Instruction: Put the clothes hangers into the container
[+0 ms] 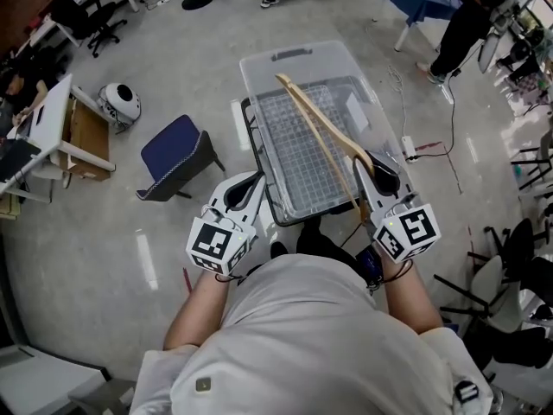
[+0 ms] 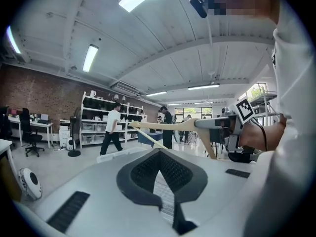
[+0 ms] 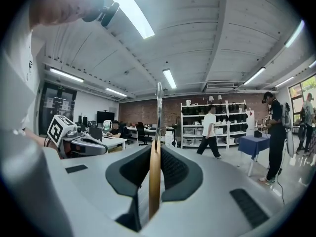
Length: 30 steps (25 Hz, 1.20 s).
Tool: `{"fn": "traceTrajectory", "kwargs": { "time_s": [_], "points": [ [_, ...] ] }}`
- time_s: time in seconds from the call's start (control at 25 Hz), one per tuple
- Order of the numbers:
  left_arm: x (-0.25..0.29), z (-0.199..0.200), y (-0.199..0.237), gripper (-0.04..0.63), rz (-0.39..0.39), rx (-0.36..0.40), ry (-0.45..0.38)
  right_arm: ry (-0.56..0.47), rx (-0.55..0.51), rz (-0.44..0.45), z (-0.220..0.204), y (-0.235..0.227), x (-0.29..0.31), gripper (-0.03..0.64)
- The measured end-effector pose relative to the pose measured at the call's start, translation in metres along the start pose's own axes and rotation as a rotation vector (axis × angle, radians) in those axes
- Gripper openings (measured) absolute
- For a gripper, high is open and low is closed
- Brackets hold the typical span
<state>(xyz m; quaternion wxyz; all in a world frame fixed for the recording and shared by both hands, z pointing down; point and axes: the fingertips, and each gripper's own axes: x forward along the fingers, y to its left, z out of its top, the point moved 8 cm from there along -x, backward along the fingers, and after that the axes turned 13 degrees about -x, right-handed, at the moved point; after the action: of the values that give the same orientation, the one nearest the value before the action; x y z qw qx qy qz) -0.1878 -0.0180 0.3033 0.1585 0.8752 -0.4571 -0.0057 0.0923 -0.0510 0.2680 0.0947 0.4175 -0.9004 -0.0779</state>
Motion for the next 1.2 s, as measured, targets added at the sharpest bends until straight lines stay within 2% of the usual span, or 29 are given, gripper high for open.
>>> {"fn": "traceTrajectory", "kwargs": {
  "time_s": [0.32,0.6,1.2],
  "points": [
    [0.036,0.008,0.024,0.017,0.052,-0.019,0.009,0.001,0.007,0.063,-0.008,-0.032,0.054,0.066],
    [0.075,0.007,0.042,0.017,0.095,-0.052,0.023,0.044,0.045,0.105,-0.034,-0.064,0.103,0.066],
    [0.141,-0.027,0.072,0.017,0.187,-0.132,0.106,0.220,0.178,0.232,-0.137,-0.110,0.186,0.066]
  ]
}}
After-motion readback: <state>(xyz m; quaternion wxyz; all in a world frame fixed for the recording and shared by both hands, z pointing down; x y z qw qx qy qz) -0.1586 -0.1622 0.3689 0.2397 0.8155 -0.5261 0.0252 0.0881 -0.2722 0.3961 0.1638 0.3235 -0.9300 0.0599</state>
